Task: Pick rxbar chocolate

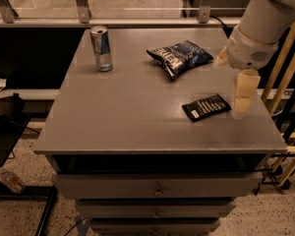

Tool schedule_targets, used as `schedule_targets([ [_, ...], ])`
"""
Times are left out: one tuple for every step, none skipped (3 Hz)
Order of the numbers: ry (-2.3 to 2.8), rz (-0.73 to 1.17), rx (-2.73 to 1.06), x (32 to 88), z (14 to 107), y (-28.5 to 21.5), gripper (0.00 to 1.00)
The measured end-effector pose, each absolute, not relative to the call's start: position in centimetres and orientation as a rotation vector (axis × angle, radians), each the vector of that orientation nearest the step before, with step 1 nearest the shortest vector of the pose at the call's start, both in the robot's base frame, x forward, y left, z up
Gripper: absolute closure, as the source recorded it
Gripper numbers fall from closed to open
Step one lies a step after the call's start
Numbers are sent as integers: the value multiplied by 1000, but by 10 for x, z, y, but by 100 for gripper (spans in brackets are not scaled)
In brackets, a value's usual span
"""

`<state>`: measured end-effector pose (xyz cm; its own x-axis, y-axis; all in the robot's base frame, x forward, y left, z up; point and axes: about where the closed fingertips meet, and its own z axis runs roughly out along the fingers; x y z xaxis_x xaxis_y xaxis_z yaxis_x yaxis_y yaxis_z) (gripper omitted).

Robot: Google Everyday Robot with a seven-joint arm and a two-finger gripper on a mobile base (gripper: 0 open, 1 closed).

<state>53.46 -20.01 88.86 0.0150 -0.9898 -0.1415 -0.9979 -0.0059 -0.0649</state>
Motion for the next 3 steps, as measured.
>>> schedule_targets([
  [2069,103,-2207,551,862,-192,0],
  [2037,108,-2255,555,844,-184,0],
  [2013,117,-2275,553,831,-180,13],
])
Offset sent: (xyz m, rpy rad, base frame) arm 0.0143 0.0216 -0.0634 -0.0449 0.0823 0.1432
